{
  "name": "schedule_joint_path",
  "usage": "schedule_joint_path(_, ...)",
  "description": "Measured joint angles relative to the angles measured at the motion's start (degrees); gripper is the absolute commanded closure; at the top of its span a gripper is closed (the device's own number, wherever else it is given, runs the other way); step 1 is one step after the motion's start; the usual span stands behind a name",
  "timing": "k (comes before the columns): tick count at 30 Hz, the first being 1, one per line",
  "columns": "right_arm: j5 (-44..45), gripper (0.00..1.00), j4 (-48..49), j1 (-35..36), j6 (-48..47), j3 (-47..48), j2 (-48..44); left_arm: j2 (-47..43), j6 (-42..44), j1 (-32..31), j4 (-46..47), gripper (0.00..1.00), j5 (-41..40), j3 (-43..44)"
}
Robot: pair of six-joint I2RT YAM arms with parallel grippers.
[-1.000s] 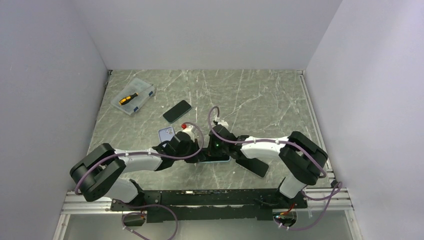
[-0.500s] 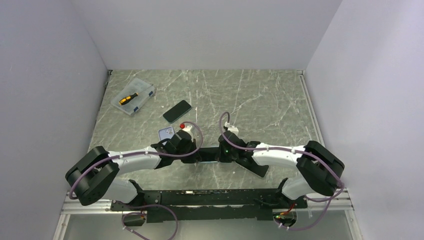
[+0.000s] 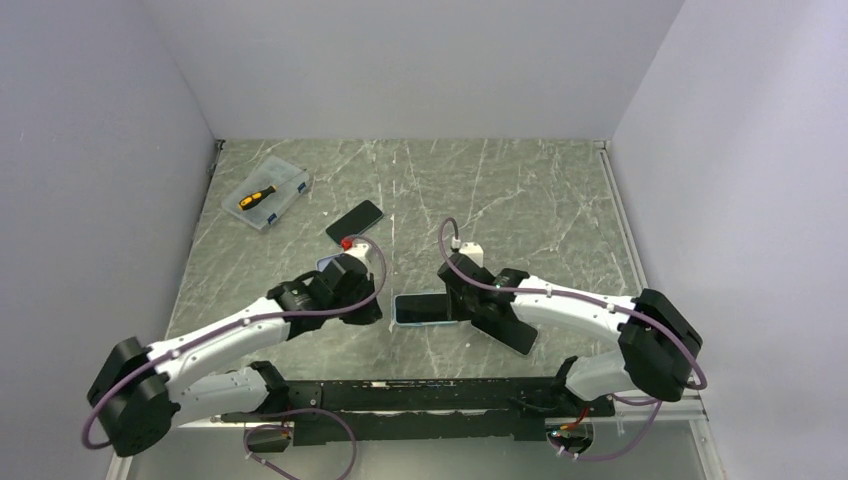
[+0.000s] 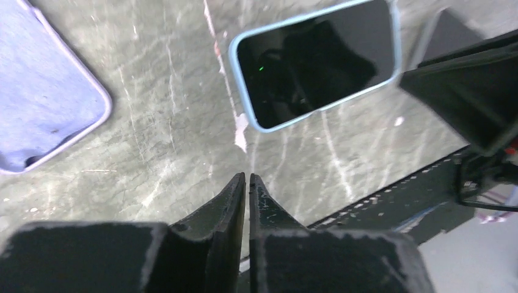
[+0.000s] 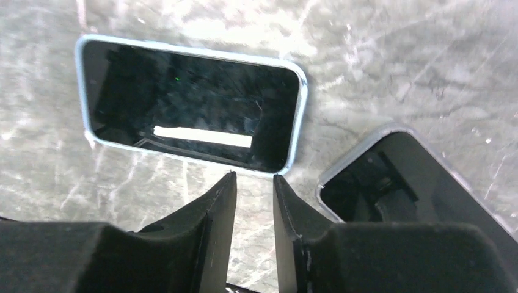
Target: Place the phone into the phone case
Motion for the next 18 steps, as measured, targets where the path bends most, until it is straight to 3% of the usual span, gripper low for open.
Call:
schedule_joint_path(4, -0.2, 0.44, -1.5, 0.0, -3.0, 5.1, 0.2, -6.4, 1.3, 0.0, -5.3, 0.70, -2.6, 4.2)
schedule_joint_path(10, -3.3, 0.28, -0.3, 0.0, -8.1, 12.7, 4.4, -16.7, 2.3, 0.0, -14.3, 0.48, -6.5, 5.4)
schedule_joint_path(18, -8.7, 0.19, 1.2, 0.1, -15.3, 22.7, 15.5, -30.2, 2.8, 0.0, -24.4, 0.28, -10.1, 6.5)
